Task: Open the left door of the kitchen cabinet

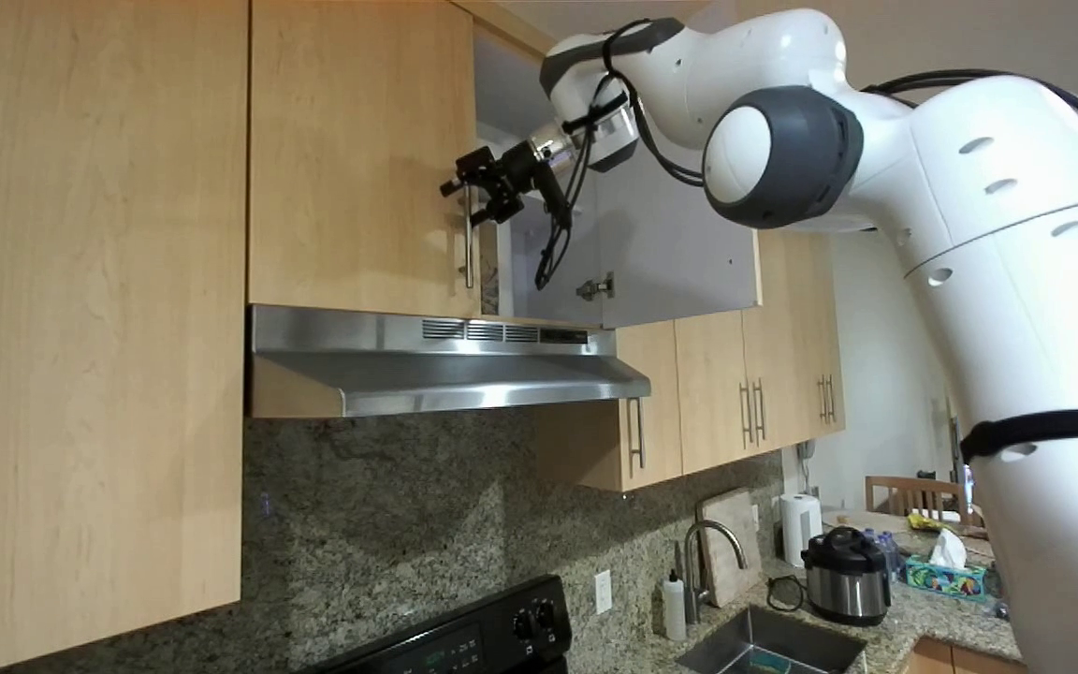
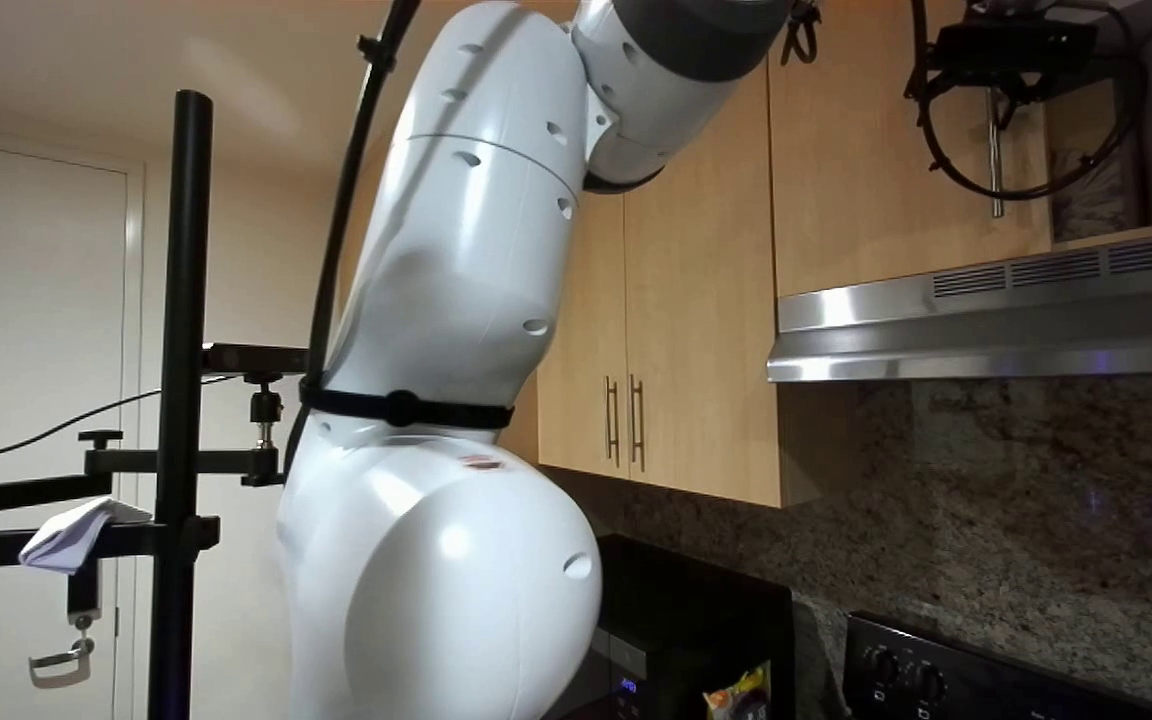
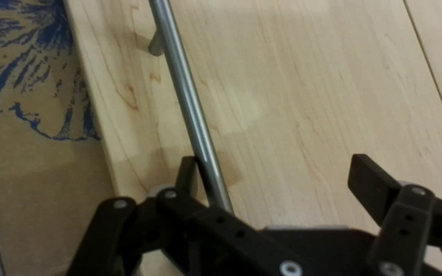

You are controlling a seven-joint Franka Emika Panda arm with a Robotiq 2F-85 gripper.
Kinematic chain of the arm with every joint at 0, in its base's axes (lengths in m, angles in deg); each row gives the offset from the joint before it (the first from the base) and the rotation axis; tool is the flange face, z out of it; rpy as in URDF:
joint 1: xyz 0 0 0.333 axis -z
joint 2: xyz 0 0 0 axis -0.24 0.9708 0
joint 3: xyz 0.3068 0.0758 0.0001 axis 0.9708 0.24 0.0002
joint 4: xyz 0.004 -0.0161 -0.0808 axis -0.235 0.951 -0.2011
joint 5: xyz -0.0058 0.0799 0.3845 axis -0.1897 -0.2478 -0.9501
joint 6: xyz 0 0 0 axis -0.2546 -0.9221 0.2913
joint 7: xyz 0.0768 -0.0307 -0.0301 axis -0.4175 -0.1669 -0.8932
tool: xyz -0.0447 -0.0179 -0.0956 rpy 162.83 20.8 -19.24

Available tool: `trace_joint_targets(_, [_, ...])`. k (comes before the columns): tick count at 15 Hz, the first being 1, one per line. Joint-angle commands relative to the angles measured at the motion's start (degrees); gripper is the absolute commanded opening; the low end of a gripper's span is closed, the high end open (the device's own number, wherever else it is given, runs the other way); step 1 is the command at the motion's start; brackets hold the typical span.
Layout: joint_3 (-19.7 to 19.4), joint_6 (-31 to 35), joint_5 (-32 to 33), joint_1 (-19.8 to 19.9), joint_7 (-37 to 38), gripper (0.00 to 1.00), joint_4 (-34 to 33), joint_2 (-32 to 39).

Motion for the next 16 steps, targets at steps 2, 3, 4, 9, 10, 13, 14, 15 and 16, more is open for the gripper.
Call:
trace_joint_targets(2, [1.3, -8.8, -6.5, 2.8, -1.3, 1.0, -2.8, 1.6])
trace_joint_targets(3, [1.5, -10.3, -8.2, 3.5, -1.7, 1.0, -3.1, 1.9])
trace_joint_targets(4, [1.7, -11.2, -10.1, 4.3, -2.2, 1.0, -3.4, 2.2])
trace_joint_targets(9, [1.9, -12.6, -14.1, 5.3, -6.1, 1.0, -2.3, 3.0])
trace_joint_targets(10, [2.0, -13.1, -14.4, 5.4, -7.0, 1.0, -1.8, 2.8])
trace_joint_targets(13, [2.2, -12.1, -15.3, 5.2, -10.9, 1.0, -0.3, 2.3])
trace_joint_targets(14, [2.3, -10.5, -15.9, 4.9, -13.6, 1.0, 0.1, 2.3])
trace_joint_targets(15, [2.3, -11.0, -15.9, 5.0, -15.6, 1.0, 0.1, 2.4])
trace_joint_targets(16, [2.4, -12.2, -16.5, 5.4, -17.9, 1.0, 0.3, 2.4])
